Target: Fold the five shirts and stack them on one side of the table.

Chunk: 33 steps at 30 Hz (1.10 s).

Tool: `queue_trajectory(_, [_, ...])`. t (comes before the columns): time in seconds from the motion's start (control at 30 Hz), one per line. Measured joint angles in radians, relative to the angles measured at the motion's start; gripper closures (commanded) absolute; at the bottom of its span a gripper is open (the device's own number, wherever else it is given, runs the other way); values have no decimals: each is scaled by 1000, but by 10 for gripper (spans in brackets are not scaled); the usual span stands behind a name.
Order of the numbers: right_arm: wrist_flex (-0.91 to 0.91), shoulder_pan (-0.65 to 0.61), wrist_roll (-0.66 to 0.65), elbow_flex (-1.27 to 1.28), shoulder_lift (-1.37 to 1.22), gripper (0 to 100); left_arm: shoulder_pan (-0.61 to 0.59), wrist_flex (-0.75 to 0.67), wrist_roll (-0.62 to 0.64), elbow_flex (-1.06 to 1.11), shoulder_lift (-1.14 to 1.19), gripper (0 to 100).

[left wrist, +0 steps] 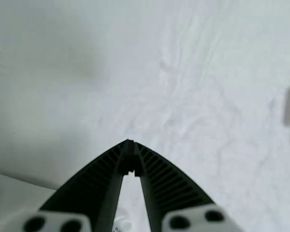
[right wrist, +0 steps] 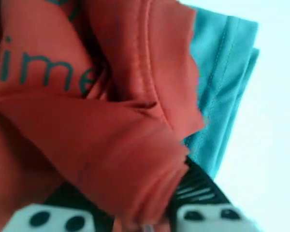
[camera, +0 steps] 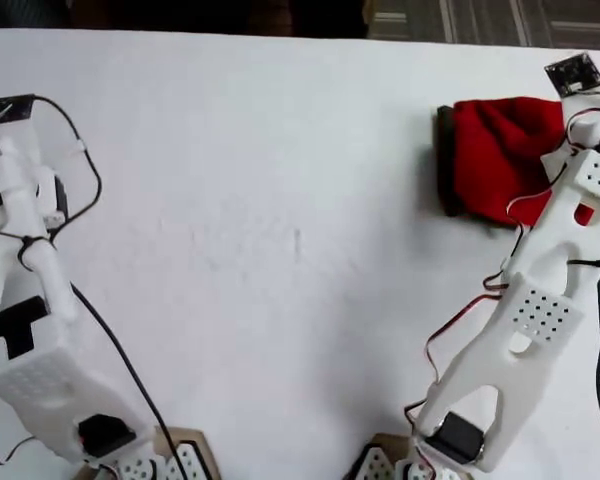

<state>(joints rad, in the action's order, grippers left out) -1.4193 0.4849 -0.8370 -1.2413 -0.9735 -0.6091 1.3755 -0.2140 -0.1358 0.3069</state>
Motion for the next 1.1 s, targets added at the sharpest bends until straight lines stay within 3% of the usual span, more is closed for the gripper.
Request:
queue_trajectory(0.23, [-9,2,12,-48,-2,802,2,0,0,0,0,975])
queue_trajectory(0.47, [-9,2,222,-176,0,802,2,0,0,0,0,975])
queue_trajectory(0.73, [34,2,331,-219,0,806,2,0,0,0,0,975])
queue_trajectory(0.8, [54,5,362,-219,0,854,2,0,0,0,0,975])
queue_trajectory(0.87, [49,11,393,-219,0,981,2,0,0,0,0,975])
queue_trajectory(0.97, [-11,6,410,-219,0,943,2,0,0,0,0,975])
queue_trajectory(1.1, [-68,-18,410,-219,0,981,2,0,0,0,0,975])
